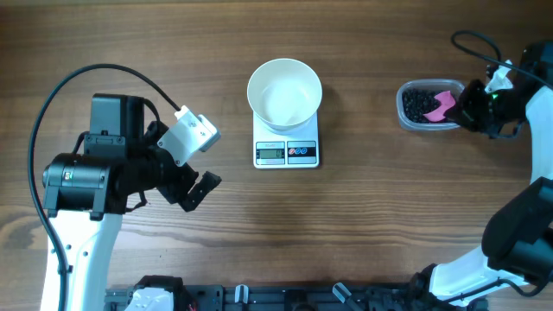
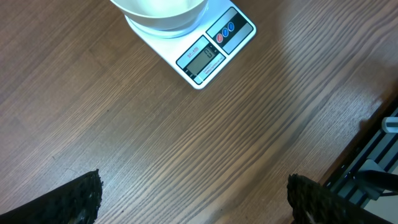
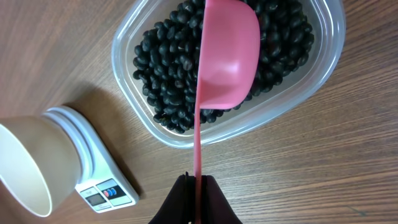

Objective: Scoop item into bowl and weigh 150g on scale
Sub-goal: 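Lower the scoop into the black beans and scoop with the right gripper, then lift the filled scoop and carry it left over the white bowl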

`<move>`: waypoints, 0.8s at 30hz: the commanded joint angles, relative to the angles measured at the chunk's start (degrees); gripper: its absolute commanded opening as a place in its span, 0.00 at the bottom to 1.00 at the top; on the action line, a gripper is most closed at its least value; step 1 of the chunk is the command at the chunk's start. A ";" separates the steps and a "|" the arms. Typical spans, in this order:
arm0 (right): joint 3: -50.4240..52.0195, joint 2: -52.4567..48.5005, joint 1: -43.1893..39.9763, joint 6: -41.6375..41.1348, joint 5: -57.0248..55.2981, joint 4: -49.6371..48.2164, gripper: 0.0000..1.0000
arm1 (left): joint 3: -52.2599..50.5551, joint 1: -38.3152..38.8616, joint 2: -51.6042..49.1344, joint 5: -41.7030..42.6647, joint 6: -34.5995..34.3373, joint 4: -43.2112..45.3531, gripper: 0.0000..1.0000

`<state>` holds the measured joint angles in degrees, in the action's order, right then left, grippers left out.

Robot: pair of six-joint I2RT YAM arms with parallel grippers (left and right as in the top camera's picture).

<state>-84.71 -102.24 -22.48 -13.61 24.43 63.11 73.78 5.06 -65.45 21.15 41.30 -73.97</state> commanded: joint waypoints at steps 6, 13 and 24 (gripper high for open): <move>0.72 -1.38 -3.15 3.32 6.38 0.13 0.04 | 0.33 -0.46 0.55 1.33 -0.15 0.00 1.00; 0.72 -1.38 -5.40 4.63 9.99 0.00 0.04 | 0.33 -0.46 0.55 1.33 -0.15 0.00 1.00; 0.72 -1.38 -7.78 6.14 11.76 0.04 0.04 | 0.33 -0.46 0.55 1.33 -0.13 0.00 1.00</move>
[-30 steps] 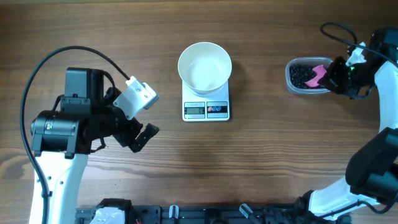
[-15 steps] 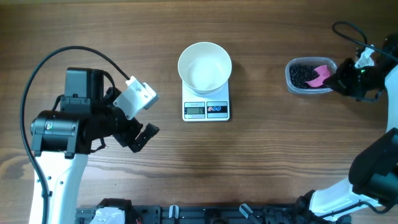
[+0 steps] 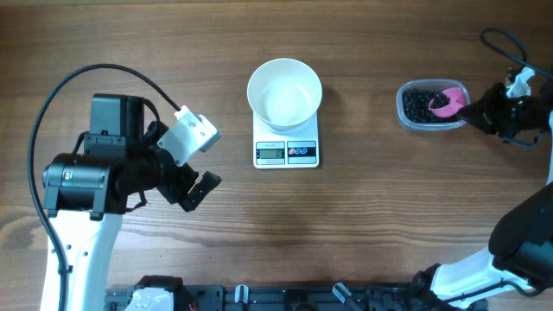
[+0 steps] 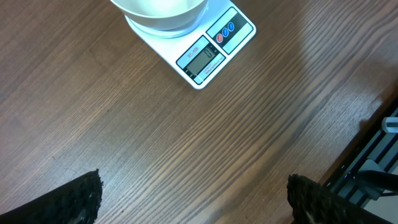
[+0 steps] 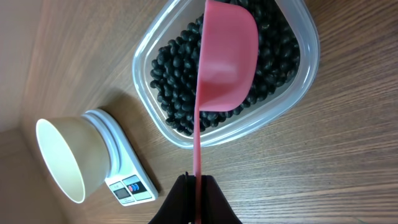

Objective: Scoop item into bowl and weigh 150g on scale
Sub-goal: 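Lift the filled scoop and carry it left over the white bowl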

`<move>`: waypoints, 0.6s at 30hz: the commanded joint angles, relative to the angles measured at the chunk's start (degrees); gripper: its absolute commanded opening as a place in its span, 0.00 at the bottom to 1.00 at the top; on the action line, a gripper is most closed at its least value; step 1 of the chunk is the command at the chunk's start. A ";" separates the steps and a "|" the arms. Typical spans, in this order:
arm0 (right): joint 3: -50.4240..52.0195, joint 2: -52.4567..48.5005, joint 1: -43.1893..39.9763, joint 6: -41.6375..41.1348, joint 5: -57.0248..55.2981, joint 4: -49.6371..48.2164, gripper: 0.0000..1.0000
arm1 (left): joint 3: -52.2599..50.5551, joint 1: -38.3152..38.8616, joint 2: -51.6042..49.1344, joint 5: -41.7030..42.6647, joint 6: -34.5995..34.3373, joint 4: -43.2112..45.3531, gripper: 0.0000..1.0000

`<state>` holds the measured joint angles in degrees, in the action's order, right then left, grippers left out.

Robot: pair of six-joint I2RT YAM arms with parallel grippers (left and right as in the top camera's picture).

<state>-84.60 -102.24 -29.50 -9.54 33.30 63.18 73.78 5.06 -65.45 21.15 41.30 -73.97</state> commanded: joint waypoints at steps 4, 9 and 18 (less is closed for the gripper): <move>0.61 -1.38 -1.40 3.52 4.20 0.42 0.04 | 0.33 -0.46 0.55 1.33 -0.15 0.00 1.00; 0.61 -1.38 -1.99 4.02 6.54 0.55 0.04 | 0.33 -0.46 0.55 1.33 -0.15 0.00 1.00; 0.61 -1.38 -2.03 5.84 9.88 1.09 0.04 | 0.33 -0.46 0.55 1.33 -0.15 0.00 1.00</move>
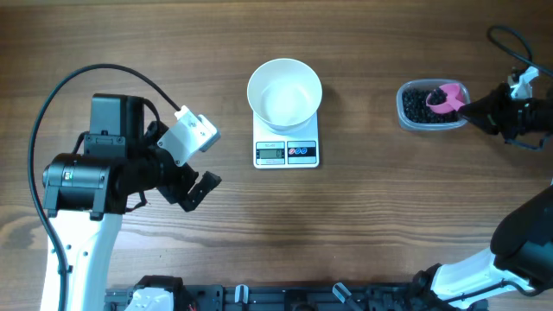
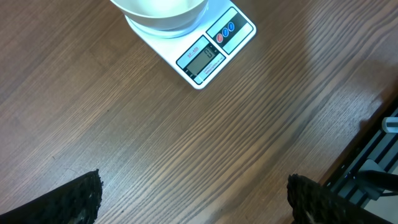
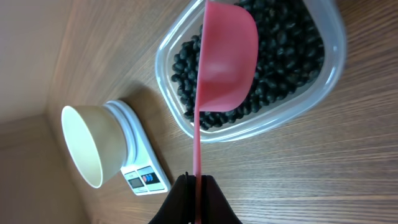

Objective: Scoop item into bowl and weigh 150g on scale
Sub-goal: 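Lift the filled scoop and carry it left over the white bowl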

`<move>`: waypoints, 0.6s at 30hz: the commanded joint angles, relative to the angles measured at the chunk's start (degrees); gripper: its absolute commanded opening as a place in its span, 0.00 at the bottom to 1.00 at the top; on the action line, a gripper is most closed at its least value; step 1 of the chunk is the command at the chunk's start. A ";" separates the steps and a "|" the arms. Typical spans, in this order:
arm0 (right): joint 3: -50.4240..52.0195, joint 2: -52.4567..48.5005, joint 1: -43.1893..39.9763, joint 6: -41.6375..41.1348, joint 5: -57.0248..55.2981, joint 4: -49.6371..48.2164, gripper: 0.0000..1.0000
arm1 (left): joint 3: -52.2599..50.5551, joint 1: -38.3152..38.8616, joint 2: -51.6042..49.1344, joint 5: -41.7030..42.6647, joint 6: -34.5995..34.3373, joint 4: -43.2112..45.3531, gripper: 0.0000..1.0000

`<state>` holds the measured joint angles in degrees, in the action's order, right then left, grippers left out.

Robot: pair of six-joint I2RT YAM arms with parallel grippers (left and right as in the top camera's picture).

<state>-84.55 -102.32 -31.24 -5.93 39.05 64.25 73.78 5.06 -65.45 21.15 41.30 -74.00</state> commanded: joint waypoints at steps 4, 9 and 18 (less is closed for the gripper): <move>0.57 -1.29 -0.28 2.99 7.98 -0.11 0.04 | 0.33 -0.46 0.55 1.33 -0.15 0.02 1.00; 0.57 -1.29 -0.28 4.90 14.56 -0.66 0.04 | 0.33 -0.46 0.55 1.33 -0.15 0.02 1.00; 0.57 -1.29 -0.26 5.92 24.11 -1.64 0.04 | 0.33 -0.46 0.55 1.33 -0.15 0.02 1.00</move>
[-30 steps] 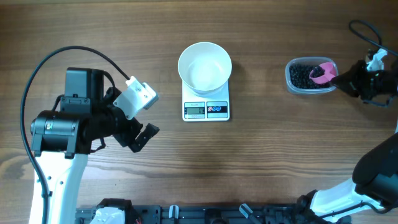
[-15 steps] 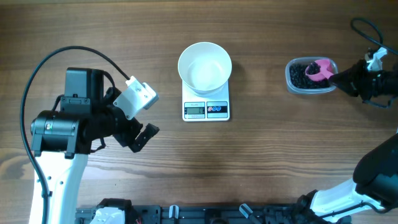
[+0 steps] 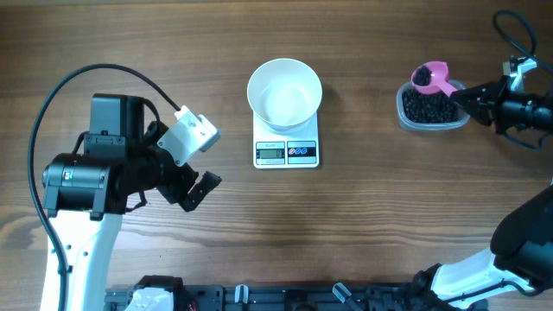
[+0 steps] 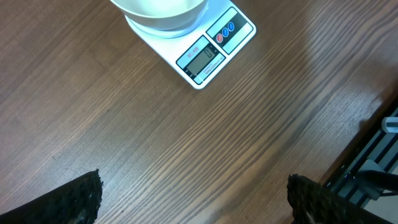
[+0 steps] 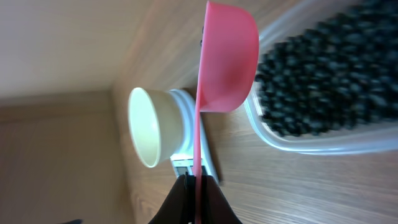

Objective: Scoop item into bowl and weigh 150g on scale
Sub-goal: 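Lift the filled scoop and carry it left over the white bowl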

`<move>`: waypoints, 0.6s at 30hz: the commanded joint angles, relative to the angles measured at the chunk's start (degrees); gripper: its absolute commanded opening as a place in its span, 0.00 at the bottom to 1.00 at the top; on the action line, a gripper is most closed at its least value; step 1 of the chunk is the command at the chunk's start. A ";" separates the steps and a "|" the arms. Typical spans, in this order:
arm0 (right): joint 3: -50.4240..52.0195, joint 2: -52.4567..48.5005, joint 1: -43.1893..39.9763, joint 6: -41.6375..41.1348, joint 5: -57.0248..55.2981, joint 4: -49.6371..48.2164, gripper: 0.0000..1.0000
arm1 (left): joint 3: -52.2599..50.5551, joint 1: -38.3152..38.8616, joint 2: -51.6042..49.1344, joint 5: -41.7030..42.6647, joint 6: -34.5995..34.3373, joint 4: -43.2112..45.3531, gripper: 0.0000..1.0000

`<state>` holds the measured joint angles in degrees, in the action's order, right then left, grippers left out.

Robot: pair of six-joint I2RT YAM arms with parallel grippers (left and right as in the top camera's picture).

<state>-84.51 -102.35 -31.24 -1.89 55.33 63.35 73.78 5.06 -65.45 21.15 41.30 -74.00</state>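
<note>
A white bowl (image 3: 284, 92) stands empty on the white scale (image 3: 286, 151) at the table's middle; both also show in the right wrist view, bowl (image 5: 149, 127). A clear tub of black beans (image 3: 425, 111) sits at the far right. My right gripper (image 5: 196, 180) is shut on the handle of a pink scoop (image 3: 431, 78), lifted above the tub's far-left corner with dark beans in its cup. My left gripper (image 4: 193, 199) hangs open over bare wood left of the scale, nothing between its fingers. The scale's display (image 4: 201, 58) reads zero.
A black rail (image 3: 302, 296) runs along the table's front edge. My left arm's base and cable (image 3: 78, 181) fill the left side. My right arm (image 3: 518, 108) reaches in from the right edge.
The pink scoop was down in the bean tub; now it is raised above the tub's upper left corner, carrying beans. The left arm has not moved.
My right gripper held the scoop over the beans, cup on its side. Then the scoop lay in the tub's right part, the wrist tilting more at each moment. Now it is lifted clear with beans in it. The bowl stayed empty, the left gripper open and still.
</note>
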 commanded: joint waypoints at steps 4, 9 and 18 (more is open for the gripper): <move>0.52 -1.27 0.42 1.88 12.41 -1.90 0.04 | 0.33 -0.46 0.55 1.33 -0.15 0.02 1.00; 0.52 -1.27 2.78 1.70 14.25 -2.49 0.04 | 0.33 -0.46 0.55 1.33 -0.15 0.02 1.00; 0.52 -1.27 9.51 1.66 14.27 -3.15 0.04 | 0.33 -0.46 0.55 1.33 -0.15 0.02 1.00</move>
<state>-84.47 -102.35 -24.18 -1.39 66.85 60.66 73.78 5.06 -65.45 21.15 41.30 -73.97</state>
